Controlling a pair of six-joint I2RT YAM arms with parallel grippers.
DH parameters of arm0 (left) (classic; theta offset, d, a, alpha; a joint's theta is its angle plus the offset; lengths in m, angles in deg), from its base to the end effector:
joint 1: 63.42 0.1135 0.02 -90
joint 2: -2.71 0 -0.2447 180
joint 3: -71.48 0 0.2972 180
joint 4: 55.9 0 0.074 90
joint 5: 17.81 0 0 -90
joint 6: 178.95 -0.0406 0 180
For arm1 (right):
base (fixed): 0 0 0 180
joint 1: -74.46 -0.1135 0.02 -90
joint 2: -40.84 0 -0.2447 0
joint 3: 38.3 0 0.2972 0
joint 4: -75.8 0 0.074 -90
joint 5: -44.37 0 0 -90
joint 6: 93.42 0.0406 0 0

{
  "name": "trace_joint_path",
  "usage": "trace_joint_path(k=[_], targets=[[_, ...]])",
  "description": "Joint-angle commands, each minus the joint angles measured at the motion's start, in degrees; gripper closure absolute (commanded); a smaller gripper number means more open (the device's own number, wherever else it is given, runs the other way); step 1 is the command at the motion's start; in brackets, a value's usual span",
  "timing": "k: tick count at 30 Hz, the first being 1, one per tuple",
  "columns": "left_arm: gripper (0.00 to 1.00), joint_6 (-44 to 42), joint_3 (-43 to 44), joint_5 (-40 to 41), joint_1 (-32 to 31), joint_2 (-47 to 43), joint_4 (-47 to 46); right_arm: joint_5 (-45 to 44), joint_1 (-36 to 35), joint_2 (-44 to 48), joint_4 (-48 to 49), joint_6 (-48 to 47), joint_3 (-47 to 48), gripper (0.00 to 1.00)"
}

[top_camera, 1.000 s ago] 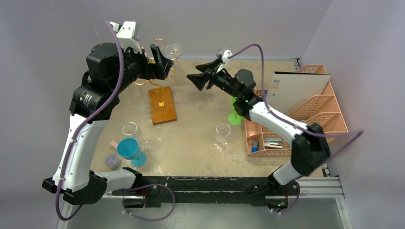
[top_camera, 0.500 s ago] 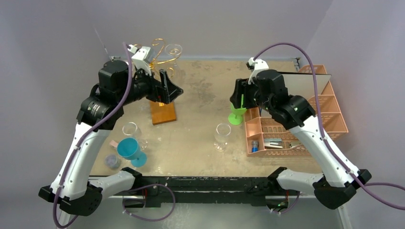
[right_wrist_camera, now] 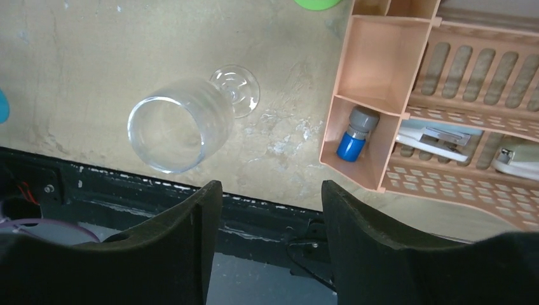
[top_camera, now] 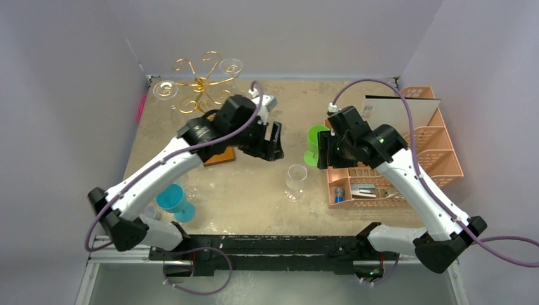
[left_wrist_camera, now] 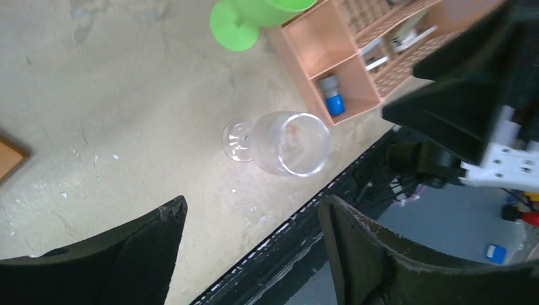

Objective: Place the wine glass upside down on the wine glass rack

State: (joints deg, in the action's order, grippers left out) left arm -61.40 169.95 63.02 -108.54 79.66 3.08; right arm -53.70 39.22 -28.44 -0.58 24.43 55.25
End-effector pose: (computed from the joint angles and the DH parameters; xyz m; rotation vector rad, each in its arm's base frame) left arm 0.2295 -0.2397 0.3915 0.4523 2.3156 -0.8418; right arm 0.2275 0.1537 0.3744 -0.1003 2.4898 0.2976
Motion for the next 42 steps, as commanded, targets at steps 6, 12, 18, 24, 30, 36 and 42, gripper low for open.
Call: trace_joint_path(k=[6,12,18,24,30,36,42], targets=[[0.45,9.01,7.58,3.45,-5.35,13.72,2.05,-4.87,0.0,1.51,3.4,7.17,-5.55,0.41],[0.61,7.89,12.22,3.44,-6.35,21.12,7.2,-7.69,0.0,1.96,3.76,10.33,-7.82,0.41],[0.71,6.46,13.98,0.4,-6.47,23.23,9.73,-9.06,0.02,2.07,4.11,10.77,-8.88,0.41],[0.68,5.83,13.89,-3.94,-6.64,25.59,9.75,-8.81,0.08,1.93,4.64,10.65,-9.88,0.41],[0.65,5.54,13.33,-4.94,-6.64,27.11,9.11,-8.56,0.04,2.52,4.62,10.38,-10.91,0.41],[0.79,5.68,16.07,-0.71,-6.73,28.67,12.62,-7.03,0.06,3.48,5.19,9.99,-11.52,0.4],[0.96,4.6,19.33,2.47,-6.9,30.3,17.7,-7.14,0.01,5.19,6.48,10.51,-11.91,0.36]])
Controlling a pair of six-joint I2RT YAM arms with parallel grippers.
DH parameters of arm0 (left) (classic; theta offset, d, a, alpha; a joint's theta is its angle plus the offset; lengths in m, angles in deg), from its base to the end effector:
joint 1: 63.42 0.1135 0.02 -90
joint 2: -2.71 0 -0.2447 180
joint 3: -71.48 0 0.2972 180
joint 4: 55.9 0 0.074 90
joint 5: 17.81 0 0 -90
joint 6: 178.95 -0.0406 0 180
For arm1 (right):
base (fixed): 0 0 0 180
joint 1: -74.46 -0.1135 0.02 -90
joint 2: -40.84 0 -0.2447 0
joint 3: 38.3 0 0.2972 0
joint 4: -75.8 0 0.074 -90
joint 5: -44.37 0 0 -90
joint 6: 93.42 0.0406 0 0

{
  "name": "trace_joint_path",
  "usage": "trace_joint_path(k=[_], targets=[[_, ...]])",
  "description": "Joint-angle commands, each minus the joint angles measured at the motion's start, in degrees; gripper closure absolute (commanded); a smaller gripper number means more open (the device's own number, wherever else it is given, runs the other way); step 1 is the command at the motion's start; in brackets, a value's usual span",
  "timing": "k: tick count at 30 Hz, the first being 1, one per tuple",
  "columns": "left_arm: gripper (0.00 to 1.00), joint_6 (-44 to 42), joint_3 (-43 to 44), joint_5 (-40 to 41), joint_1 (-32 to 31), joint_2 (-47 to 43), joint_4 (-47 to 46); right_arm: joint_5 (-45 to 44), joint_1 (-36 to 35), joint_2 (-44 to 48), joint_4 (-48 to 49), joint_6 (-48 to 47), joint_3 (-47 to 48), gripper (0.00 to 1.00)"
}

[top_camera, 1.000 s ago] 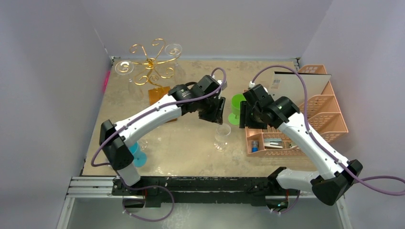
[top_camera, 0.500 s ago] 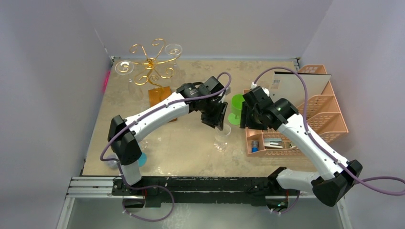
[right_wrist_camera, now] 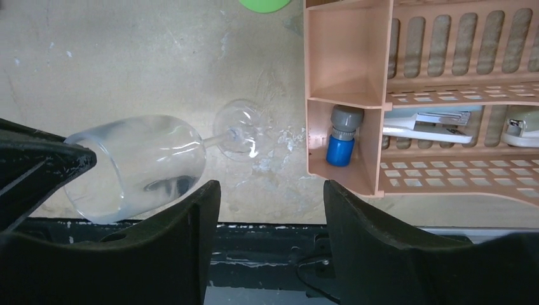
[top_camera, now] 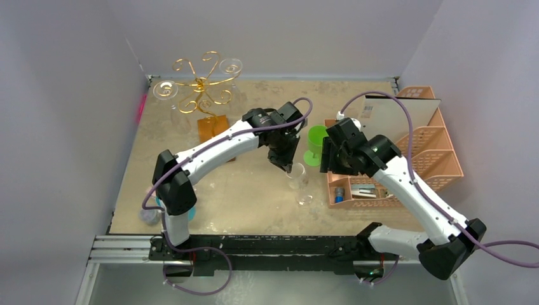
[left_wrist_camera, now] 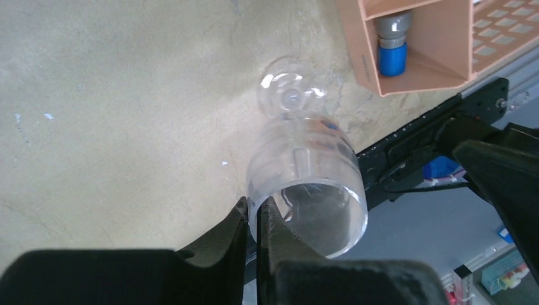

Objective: Place the wine glass upside down on the wine glass rack

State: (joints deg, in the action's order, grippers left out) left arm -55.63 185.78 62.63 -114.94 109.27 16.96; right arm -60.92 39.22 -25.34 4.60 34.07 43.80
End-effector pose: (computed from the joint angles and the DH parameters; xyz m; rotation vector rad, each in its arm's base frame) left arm 0.2637 -0.3425 0.2846 0.5063 2.8261 -0.6044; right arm 0.2279 0.1479 0.3259 0.1536 2.4918 0.1927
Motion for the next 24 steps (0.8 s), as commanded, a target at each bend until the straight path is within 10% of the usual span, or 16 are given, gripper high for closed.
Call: trace_joint_path(k=[1,24], targets=[[0.99,-1.35,3.73,3.5,-0.5,0.54,4.31,0.31,0.12,2.44,1.7,1.15,-0.63,0.36],[1.0,-3.17,-6.49,26.04,-0.45,-24.52,-2.39,10.37,0.7,0.97,16.66,33.81,1.47,0.33]])
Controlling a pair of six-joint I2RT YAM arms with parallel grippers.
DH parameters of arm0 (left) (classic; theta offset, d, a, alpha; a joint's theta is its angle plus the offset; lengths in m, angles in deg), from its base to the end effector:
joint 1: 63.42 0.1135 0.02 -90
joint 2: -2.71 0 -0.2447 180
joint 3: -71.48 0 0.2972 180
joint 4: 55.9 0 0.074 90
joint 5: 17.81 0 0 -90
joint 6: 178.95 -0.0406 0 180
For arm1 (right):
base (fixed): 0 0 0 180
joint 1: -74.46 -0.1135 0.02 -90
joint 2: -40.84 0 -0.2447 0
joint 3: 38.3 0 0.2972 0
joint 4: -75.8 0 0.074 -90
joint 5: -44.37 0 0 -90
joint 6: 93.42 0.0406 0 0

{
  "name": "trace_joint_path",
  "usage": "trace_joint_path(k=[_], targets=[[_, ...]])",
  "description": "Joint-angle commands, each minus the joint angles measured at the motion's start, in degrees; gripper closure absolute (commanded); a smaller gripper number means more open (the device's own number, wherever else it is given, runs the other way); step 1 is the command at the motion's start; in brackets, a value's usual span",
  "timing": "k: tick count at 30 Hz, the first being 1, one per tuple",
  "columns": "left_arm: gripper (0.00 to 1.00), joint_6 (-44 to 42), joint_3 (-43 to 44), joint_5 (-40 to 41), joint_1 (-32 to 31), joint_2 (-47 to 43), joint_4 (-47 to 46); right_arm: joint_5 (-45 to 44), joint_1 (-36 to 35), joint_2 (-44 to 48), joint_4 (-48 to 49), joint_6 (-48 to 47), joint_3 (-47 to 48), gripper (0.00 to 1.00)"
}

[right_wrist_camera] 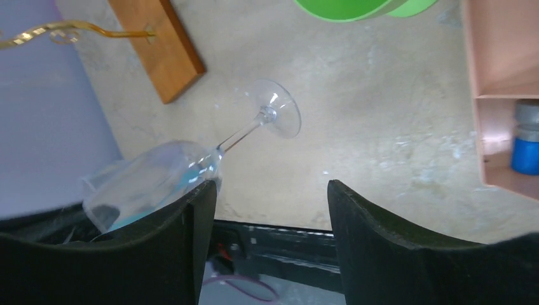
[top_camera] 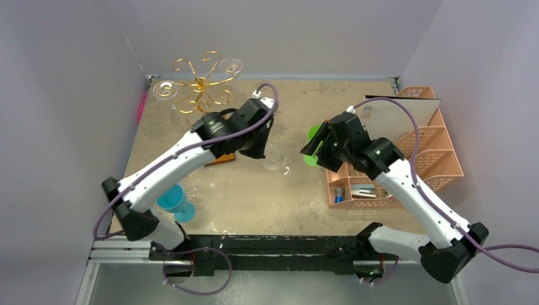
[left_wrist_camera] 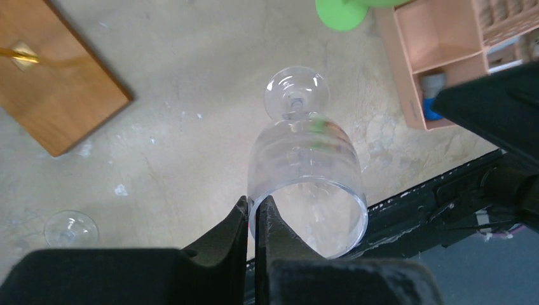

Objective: Place the wine glass upside down on the wine glass rack

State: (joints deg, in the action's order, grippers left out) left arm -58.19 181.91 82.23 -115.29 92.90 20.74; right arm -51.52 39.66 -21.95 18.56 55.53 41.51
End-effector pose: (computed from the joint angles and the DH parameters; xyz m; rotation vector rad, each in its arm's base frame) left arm 0.2295 -0.2810 0.3661 0.4034 2.5370 -0.3424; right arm 0.2320 0.1562 0.3443 0.5533 2.3150 0.7221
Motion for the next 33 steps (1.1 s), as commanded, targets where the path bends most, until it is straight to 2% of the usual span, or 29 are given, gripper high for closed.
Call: trace_joint_path(k=[1,7,12,18,24,30,33], targets=[[1.0,-0.66,-3.51,7.17,-0.14,-9.72,-7.32,0.88,0.27,-3.02,2.78,14.85,4.34,0.34],[1.0,0.11,-10.13,10.3,-0.14,-18.05,-16.51,3.51,0.27,-6.6,5.17,26.79,7.76,0.35],[1.0,-0.65,-16.84,12.09,-0.14,-23.1,-25.83,7.27,0.27,-9.4,11.56,28.56,8.55,0.33],[1.0,-3.48,-24.51,12.44,-0.15,-27.85,-40.13,9.73,0.27,-12.08,13.34,31.6,8.8,0.41],[1.0,-3.72,-26.27,11.9,-0.13,-29.29,-42.58,9.41,0.27,-12.15,13.5,32.63,9.14,0.43],[1.0,-2.18,-27.55,10.64,-0.12,-30.36,-43.43,14.97,0.27,-14.94,13.81,34.42,10.47,0.54],[1.0,-1.55,-28.46,10.2,-0.1,-31.01,-44.4,14.91,0.26,-15.66,15.18,34.98,11.11,0.57]])
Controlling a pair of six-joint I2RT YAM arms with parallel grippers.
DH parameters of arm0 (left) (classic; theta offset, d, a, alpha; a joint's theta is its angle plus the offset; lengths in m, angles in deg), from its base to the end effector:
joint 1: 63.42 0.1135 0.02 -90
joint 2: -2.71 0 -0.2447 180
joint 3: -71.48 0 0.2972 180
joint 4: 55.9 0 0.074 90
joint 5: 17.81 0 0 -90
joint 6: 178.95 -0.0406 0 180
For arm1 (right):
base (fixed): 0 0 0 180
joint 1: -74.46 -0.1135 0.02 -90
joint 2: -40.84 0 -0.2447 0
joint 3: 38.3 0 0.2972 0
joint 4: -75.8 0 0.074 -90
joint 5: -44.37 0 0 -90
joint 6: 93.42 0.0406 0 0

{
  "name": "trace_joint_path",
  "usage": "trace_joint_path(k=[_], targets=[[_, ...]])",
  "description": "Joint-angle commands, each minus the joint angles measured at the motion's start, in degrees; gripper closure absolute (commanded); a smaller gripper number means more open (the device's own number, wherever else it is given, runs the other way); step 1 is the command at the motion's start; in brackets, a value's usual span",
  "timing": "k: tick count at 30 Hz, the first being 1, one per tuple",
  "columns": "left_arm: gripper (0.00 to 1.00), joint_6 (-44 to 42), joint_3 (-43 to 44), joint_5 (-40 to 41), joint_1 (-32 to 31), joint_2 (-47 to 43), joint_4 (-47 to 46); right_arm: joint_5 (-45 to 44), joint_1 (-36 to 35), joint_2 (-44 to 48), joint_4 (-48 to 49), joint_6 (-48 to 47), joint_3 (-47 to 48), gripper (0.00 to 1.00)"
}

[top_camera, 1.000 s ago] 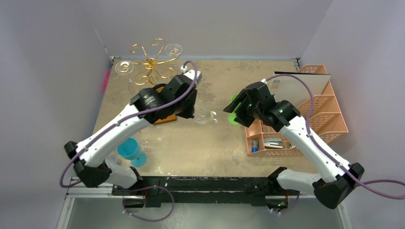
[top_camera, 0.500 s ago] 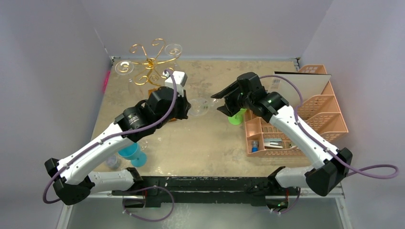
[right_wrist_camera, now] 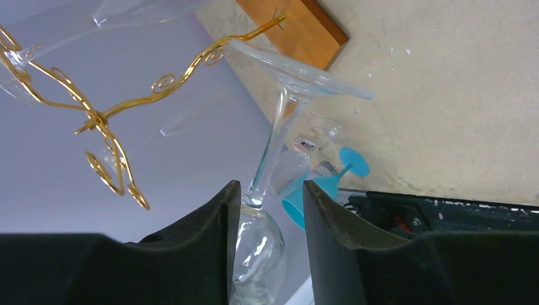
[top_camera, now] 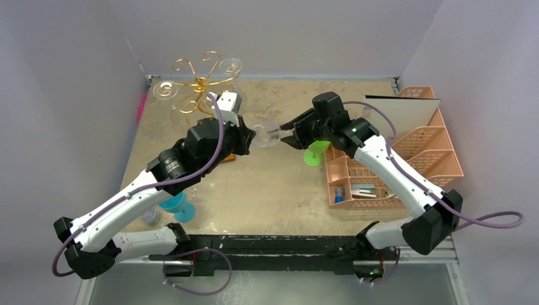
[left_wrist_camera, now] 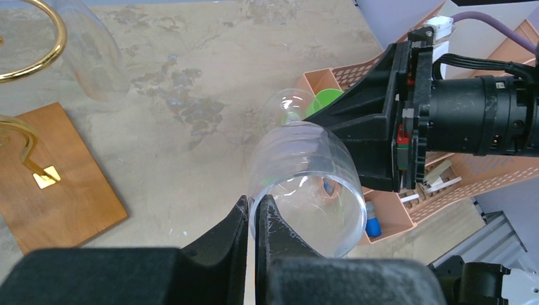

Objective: Place the wine glass upside down on the wine glass rack

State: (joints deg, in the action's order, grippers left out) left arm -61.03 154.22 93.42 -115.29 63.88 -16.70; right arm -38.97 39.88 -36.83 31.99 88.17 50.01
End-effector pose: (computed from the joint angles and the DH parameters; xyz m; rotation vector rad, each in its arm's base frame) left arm 0.1875 -0.2151 0.4033 0.1383 1.8979 -0.6134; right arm 0.2901 0.2057 0.3449 1.1219 2.2304 1.2696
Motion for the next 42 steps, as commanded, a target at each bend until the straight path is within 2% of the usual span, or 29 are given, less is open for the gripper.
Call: trace_joint_path(k=[1,4,7,16,20,28,32,37,42], targets=[[1.0,1.29,-0.93,-1.35,-0.09,-2.08,-7.11,2.17,0.05,-0.9,2.02,2.32,2.89,0.58],[1.0,1.31,-1.19,-2.28,-0.11,-1.96,-7.4,2.17,0.03,-1.16,3.04,2.36,3.07,0.6],[1.0,1.58,-1.79,-2.42,-0.09,-1.93,-7.98,2.39,0.05,-1.18,3.57,2.58,2.98,0.66],[1.0,2.02,-3.22,-4.33,-0.08,-2.81,-9.63,3.6,0.05,-1.18,4.7,4.33,2.65,1.0],[0.99,2.11,-3.43,-5.19,-0.09,-3.04,-9.12,3.26,0.05,-1.25,5.75,3.86,3.07,1.0],[0.64,4.19,-4.2,-3.74,-0.08,-4.59,-7.64,0.36,0.1,-0.38,5.98,0.97,3.4,1.0],[0.49,4.75,-4.45,-3.58,-0.13,-5.73,-7.42,-2.03,0.38,0.75,5.5,-4.08,3.99,1.0],[0.39,4.45,-4.07,-2.78,-0.08,-7.37,-6.85,-6.4,1.06,3.2,4.94,-10.46,3.42,1.0],[0.34,2.22,-1.47,-2.1,-0.1,-8.7,-5.13,-10.26,1.37,5.71,7.7,-19.34,2.23,1.0]])
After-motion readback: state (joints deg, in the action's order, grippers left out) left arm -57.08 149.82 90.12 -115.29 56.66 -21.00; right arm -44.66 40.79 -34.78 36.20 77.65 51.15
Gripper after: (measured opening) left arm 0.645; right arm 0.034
